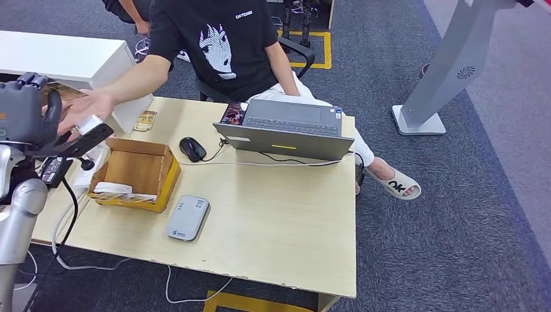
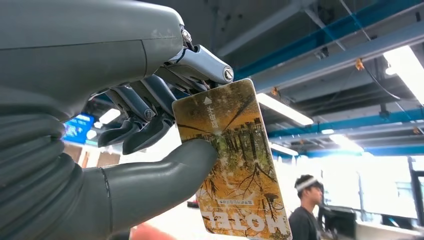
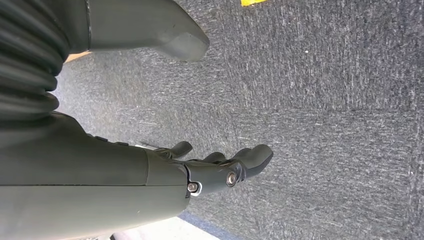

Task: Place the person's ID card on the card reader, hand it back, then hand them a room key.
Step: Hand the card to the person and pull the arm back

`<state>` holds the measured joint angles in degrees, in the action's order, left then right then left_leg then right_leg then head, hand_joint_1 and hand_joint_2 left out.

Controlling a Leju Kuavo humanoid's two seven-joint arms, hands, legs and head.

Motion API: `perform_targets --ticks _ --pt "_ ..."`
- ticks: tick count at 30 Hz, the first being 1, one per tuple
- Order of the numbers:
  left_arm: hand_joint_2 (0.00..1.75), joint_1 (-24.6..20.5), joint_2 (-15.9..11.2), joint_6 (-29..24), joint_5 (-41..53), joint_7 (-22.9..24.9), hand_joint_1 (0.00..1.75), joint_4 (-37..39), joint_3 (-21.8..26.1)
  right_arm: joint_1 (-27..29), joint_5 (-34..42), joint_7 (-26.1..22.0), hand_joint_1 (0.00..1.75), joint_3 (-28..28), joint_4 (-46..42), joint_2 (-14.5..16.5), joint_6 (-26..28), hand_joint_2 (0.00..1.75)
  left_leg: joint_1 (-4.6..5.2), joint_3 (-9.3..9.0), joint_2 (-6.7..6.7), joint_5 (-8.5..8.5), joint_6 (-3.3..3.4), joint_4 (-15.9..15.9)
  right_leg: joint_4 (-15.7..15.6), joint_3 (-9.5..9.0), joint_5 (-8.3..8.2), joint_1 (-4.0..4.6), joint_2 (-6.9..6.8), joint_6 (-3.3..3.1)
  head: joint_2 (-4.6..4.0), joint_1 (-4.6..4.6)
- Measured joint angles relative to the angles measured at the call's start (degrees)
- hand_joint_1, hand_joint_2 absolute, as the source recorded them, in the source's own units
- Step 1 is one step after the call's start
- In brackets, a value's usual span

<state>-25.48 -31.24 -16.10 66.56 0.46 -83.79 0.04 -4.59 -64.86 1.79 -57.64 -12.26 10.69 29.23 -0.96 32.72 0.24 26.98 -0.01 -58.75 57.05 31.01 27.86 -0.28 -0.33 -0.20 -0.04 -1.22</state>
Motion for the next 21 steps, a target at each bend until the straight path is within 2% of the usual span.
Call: perform_targets --ticks 6,7,10,11,15,21 --pt "1.75 -3.4 -2.9 0.3 2.2 0.7 1.74 1.1 0.0 0.0 -0.6 0.3 0.00 0.0 0.0 0.0 -0.1 1.75 -0.01 0.01 -0.01 -0.03 -0.05 0.0 0.0 0.03 0.00 0.01 0.00 0.00 0.00 0.00" --pt "1.75 -3.6 -3.0 0.0 2.7 0.7 1.39 1.4 0.0 -0.1 -0.6 0.4 0.00 0.0 0.0 0.0 -0.1 1.75 -0.01 0.01 -0.01 -0.03 -0.05 0.0 0.0 0.03 0.00 0.01 0.00 0.00 0.00 0.00" --pt "1.75 -3.8 -2.7 -1.7 4.0 0.8 0.08 2.1 0.0 -0.1 -0.6 0.6 0.00 0.0 0.0 0.0 -0.1 1.75 0.00 0.02 0.01 -0.03 -0.05 0.0 0.0 0.05 -0.01 0.00 0.01 0.00 0.00 0.00" --pt "1.75 -3.8 -2.5 -2.6 4.4 0.9 0.00 2.3 0.0 -0.1 -0.6 0.6 0.00 0.0 0.0 0.0 -0.2 1.75 0.00 0.02 0.01 -0.03 -0.05 0.0 0.0 0.05 -0.01 0.00 0.01 0.01 0.00 0.00" --pt "1.75 -3.8 -1.0 -7.0 5.9 1.4 0.00 2.5 0.0 -0.2 -0.7 0.6 0.00 0.0 0.0 0.0 -0.2 1.75 0.01 0.04 0.00 -0.03 -0.05 0.0 0.0 0.05 -0.02 -0.01 0.01 0.02 0.00 0.01" --pt "1.75 -3.7 0.9 -8.4 6.0 1.9 0.00 2.5 0.0 -0.2 -0.6 1.1 0.00 0.0 0.0 0.0 -0.3 1.75 0.01 0.04 0.01 -0.03 -0.05 0.0 0.0 0.06 -0.04 -0.01 0.01 0.01 0.00 -0.01"
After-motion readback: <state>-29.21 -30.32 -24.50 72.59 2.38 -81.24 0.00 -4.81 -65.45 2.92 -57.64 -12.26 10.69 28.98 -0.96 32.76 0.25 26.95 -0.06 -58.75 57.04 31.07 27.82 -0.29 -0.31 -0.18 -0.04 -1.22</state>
